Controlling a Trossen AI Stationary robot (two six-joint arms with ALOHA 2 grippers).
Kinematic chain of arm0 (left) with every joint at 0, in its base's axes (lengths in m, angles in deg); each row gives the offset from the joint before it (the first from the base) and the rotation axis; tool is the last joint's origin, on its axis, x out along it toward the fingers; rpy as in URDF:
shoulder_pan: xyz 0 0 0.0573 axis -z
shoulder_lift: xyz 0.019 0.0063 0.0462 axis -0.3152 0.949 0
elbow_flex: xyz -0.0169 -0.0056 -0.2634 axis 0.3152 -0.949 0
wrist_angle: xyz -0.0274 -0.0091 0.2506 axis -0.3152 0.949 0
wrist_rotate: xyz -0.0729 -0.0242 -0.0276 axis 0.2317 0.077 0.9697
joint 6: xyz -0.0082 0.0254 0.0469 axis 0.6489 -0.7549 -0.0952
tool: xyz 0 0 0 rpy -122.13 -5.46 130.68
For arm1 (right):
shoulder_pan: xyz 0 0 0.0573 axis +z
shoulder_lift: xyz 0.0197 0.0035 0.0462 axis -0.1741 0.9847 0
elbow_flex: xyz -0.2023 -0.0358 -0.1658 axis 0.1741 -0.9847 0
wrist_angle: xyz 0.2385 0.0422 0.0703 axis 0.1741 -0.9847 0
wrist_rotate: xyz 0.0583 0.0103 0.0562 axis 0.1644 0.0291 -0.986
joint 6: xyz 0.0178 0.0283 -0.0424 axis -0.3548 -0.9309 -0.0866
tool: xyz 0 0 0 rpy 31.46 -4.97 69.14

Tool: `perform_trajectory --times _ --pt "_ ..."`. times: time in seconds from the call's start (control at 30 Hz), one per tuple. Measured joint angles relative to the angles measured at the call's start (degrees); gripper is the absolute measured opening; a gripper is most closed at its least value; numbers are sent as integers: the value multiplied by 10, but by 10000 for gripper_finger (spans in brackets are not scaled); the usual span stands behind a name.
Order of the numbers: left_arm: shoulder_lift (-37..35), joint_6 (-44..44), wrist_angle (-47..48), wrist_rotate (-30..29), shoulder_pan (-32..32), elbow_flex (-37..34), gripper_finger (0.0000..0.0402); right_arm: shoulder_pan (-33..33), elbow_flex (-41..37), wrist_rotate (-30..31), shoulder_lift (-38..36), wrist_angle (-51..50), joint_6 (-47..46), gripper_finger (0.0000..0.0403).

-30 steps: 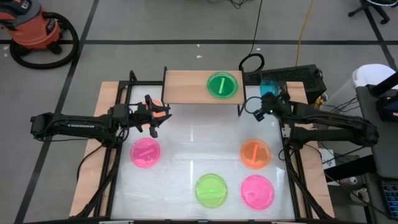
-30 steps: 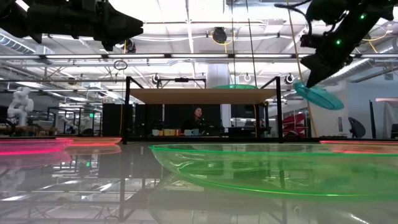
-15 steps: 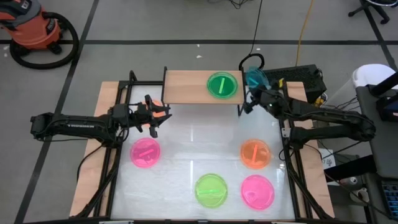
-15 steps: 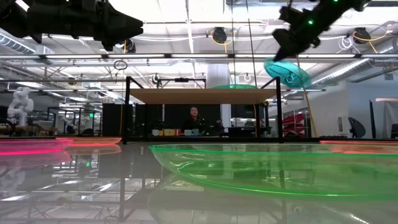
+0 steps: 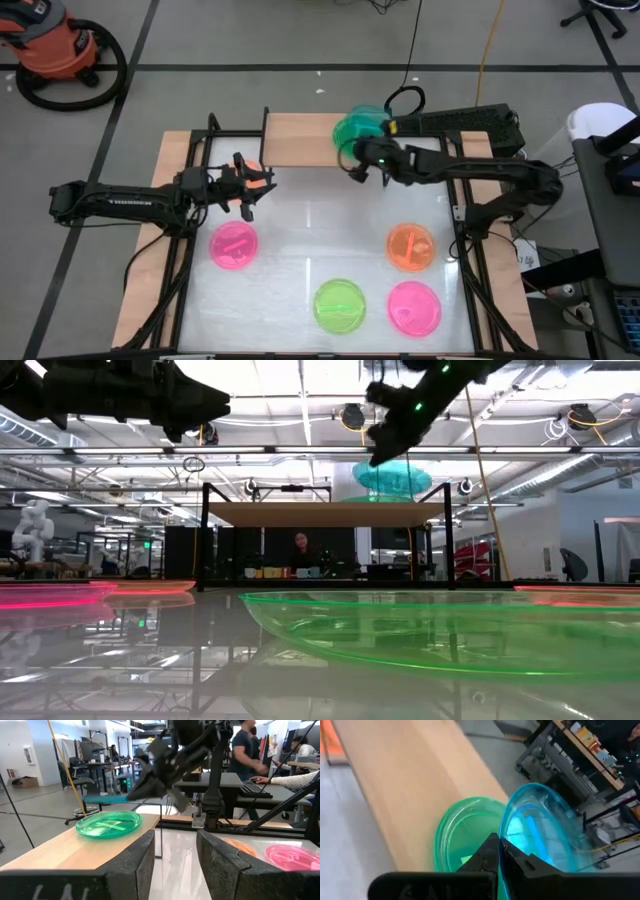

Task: Place and stack plates onto a shelf
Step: Stack the blue transparent plate on the green transparent plate on the shelf, then stack the green transparent plate on the blue transparent plate on the shelf

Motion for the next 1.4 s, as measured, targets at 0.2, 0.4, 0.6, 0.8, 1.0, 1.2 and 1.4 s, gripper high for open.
perform_trajectory --times 0.2,0.4,0.6,0.8,1.0,1.2,1.4 --pt "0 -5 1 0 2 0 152 -17 6 -51 54 3 2 0" --pt "0 -7 1 0 2 0 152 -19 7 -60 60 10 -3 0" --pt "0 -7 1 0 2 0 152 -18 7 -136 56 27 -27 2" --pt "0 -7 15 0 2 0 152 -18 2 -150 56 24 -27 36" --pt "0 -18 51 1 30 0 152 -12 1 -149 47 18 -17 116" --pt "40 -79 46 4 125 11 152 7 1 -149 -24 18 -27 169" --pt "191 -120 49 4 237 54 152 65 1 -176 -119 17 -35 167"
